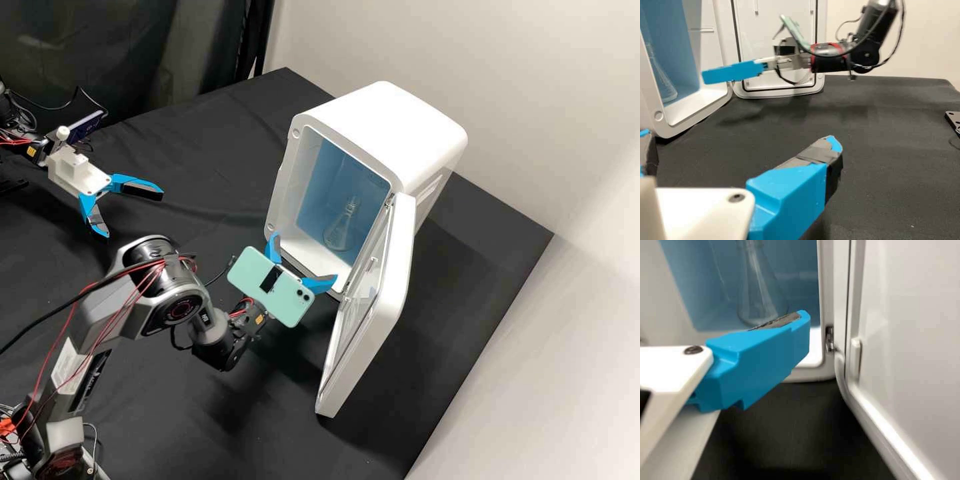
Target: Place the flask in the incubator
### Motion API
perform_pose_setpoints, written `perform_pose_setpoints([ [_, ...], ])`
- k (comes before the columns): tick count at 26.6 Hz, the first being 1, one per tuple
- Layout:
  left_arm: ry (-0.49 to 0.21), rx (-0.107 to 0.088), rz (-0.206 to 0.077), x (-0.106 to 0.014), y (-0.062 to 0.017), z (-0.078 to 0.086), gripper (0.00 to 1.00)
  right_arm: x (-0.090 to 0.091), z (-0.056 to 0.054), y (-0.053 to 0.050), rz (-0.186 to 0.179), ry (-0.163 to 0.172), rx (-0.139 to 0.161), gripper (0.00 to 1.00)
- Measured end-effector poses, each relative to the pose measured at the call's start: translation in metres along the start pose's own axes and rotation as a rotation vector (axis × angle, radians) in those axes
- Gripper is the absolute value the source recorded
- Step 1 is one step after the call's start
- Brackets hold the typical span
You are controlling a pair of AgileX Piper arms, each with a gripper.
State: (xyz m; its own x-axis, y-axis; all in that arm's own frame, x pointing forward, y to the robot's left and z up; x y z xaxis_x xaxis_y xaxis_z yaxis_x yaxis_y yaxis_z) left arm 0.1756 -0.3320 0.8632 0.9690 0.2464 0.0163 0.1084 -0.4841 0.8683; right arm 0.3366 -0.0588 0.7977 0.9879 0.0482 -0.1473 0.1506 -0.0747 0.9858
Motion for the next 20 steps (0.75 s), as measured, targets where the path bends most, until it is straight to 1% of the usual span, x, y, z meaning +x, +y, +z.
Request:
perform_pose_setpoints([
  [2, 0.000, 0.000, 0.000, 0.000, 0.0000, 0.000, 1.00, -0.015, 0.000, 0.000, -0.015, -0.016, 0.000, 1.00],
  [5, 0.000, 0.000, 0.000, 0.000, 0.0000, 0.000, 1.00, -0.035, -0.001, 0.004, -0.018, -0.035, -0.003, 1.00],
  [7, 0.000, 0.000, 0.000, 0.000, 0.0000, 0.000, 1.00, -0.043, -0.002, 0.005, -0.025, -0.036, -0.008, 1.00],
  [10, 0.002, -0.001, 0.001, -0.003, -0.0006, 0.002, 1.00, -0.050, -0.002, 0.004, -0.037, -0.041, -0.010, 1.00],
  [11, 0.002, 0.001, 0.003, -0.004, -0.0004, 0.004, 1.00, -0.051, -0.002, 0.004, -0.040, -0.040, -0.011, 1.00],
  [13, 0.008, 0.023, 0.007, -0.006, -0.0014, 0.007, 1.00, -0.051, -0.003, 0.004, -0.045, -0.035, -0.014, 1.00],
  [14, 0.026, 0.035, 0.015, -0.008, -0.0019, 0.009, 1.00, -0.051, -0.004, 0.004, -0.047, -0.032, -0.016, 1.00],
  [15, 0.043, 0.037, 0.020, -0.010, -0.0028, 0.011, 1.00, -0.051, -0.004, 0.004, -0.046, -0.033, -0.016, 1.00],
  [17, 0.089, 0.020, 0.044, -0.014, -0.0016, 0.011, 1.00, -0.051, -0.004, 0.004, -0.047, -0.031, -0.017, 1.00],
  [18, 0.104, 0.014, 0.052, -0.015, -0.0013, 0.010, 1.00, -0.051, -0.004, 0.004, -0.047, -0.031, -0.017, 1.00],
  [20, 0.123, -0.014, 0.059, -0.017, -0.0013, 0.010, 1.00, -0.051, -0.004, 0.004, -0.047, -0.031, -0.017, 1.00],
])
